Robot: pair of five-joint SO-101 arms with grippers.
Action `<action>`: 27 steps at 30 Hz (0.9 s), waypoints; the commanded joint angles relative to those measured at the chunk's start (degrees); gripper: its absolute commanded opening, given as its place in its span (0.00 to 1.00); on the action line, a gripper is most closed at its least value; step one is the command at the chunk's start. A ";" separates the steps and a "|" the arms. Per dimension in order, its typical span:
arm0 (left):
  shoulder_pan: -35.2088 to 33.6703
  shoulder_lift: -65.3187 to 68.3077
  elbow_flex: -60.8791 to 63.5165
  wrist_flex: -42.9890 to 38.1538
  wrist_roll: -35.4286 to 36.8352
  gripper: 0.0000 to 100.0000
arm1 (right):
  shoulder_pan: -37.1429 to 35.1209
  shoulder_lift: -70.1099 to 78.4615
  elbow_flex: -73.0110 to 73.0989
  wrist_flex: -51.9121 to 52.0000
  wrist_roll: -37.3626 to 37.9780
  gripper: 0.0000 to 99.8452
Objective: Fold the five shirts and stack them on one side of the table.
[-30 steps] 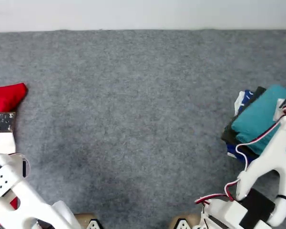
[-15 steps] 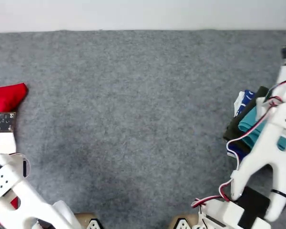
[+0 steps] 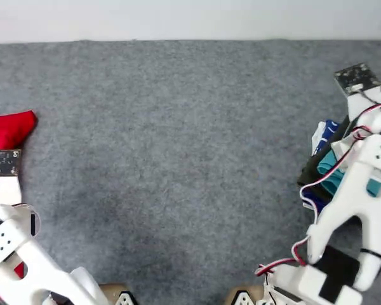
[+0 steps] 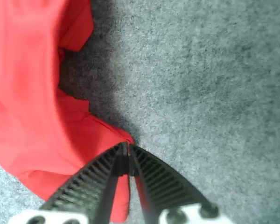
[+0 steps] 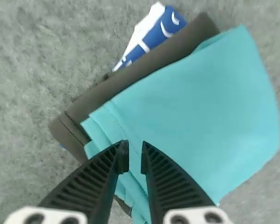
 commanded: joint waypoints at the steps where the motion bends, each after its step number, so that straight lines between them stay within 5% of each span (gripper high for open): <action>1: 0.26 -0.88 -2.15 0.53 -0.35 0.02 | 4.26 3.56 2.64 -2.42 1.05 0.05; 17: 0.35 -0.88 -2.07 0.53 -0.35 0.02 | 6.99 0.48 -7.38 6.73 5.27 0.05; 27: 0.35 -1.14 -2.07 0.62 -0.35 0.02 | 9.80 9.01 0.88 11.30 5.19 0.05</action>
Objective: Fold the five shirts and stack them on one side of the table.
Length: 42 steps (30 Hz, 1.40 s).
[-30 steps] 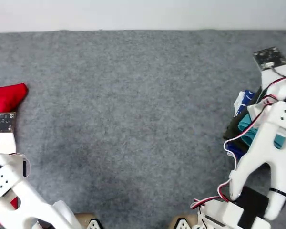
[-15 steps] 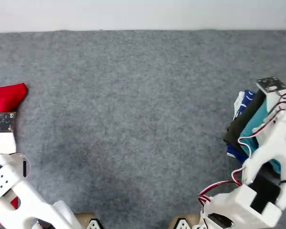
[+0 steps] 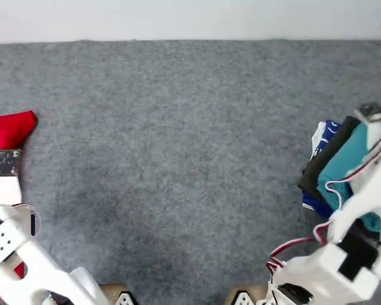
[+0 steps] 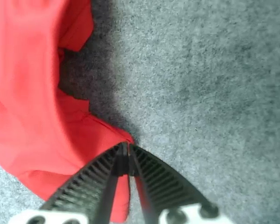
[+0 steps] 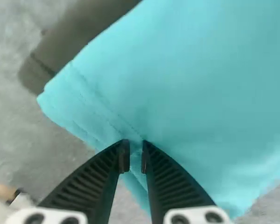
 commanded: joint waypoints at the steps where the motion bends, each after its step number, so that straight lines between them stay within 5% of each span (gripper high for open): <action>1: 0.35 -1.32 -2.15 0.88 -0.35 0.02 | 0.13 -1.89 -1.23 4.26 0.35 0.05; 13: 0.00 -0.88 -9.54 6.77 -0.62 0.02 | -8.75 -14.90 -8.44 12.00 0.00 0.05; 20: -2.46 -0.70 -10.24 6.51 -9.58 0.16 | -10.77 -16.04 -4.31 12.79 -6.77 0.06; 30: -14.68 -0.70 0.66 -9.93 -23.30 0.18 | -10.77 -16.22 2.02 12.79 -6.86 0.05; 42: -15.56 21.36 -3.65 -20.04 -20.22 0.17 | -10.77 -16.22 4.04 12.88 -10.37 0.05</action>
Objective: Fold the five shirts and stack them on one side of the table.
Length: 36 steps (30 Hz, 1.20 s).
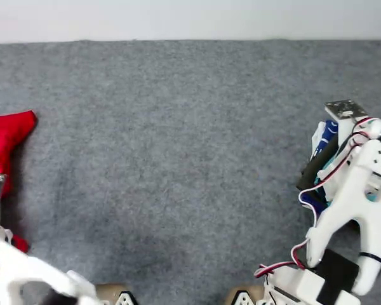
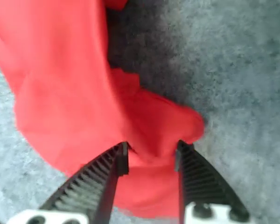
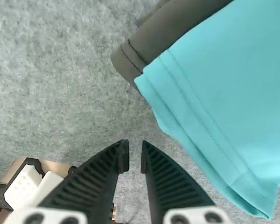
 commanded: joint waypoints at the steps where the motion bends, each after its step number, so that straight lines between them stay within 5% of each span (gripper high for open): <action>1: 0.09 8.18 -5.14 -3.87 2.37 0.17 | -0.84 -2.86 -0.35 2.33 -0.79 0.05; 9: 4.04 19.08 -10.51 -5.10 5.45 0.01 | -0.75 -2.86 -0.35 2.42 -0.79 0.05; 13: 10.64 16.70 -12.62 1.41 5.89 0.01 | -0.75 -2.95 -0.35 2.42 -0.79 0.05; 18: 21.10 6.42 -17.71 7.21 18.64 0.01 | -0.66 -2.95 -0.35 2.42 -0.79 0.05; 27: 50.46 -4.04 -28.53 19.16 35.78 0.01 | -0.75 -2.95 -0.35 2.42 -0.79 0.05; 36: 79.91 1.67 -30.46 11.16 39.74 0.01 | -0.84 -2.95 -0.35 2.42 -0.70 0.05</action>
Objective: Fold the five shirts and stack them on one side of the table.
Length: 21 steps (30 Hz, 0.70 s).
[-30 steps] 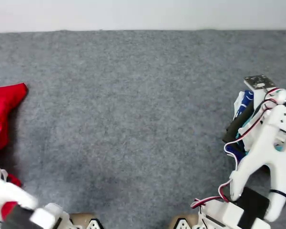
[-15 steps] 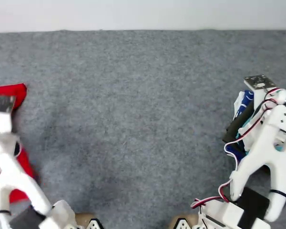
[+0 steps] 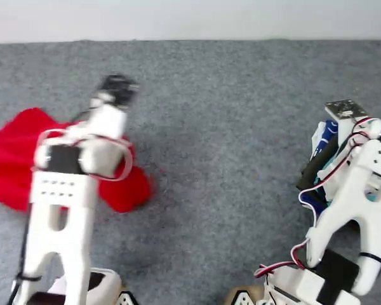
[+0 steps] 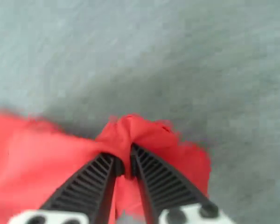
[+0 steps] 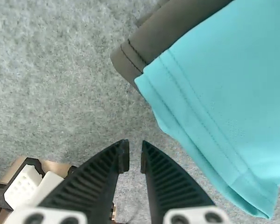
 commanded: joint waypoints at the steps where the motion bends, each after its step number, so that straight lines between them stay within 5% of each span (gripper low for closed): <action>1: 9.93 5.01 -4.44 -5.10 0.53 0.01 | -0.84 -2.86 -0.35 2.33 -0.70 0.05; 7: 13.89 23.03 -21.23 -4.04 0.53 0.02 | -3.82 -2.77 -0.35 2.33 -0.53 0.05; 14: 11.96 34.37 -45.85 14.15 6.42 0.12 | -10.51 -2.33 -0.35 2.24 -0.88 0.06; 21: 5.36 34.55 -55.34 24.53 6.51 0.14 | -21.05 -2.24 -0.62 -1.54 -3.34 0.06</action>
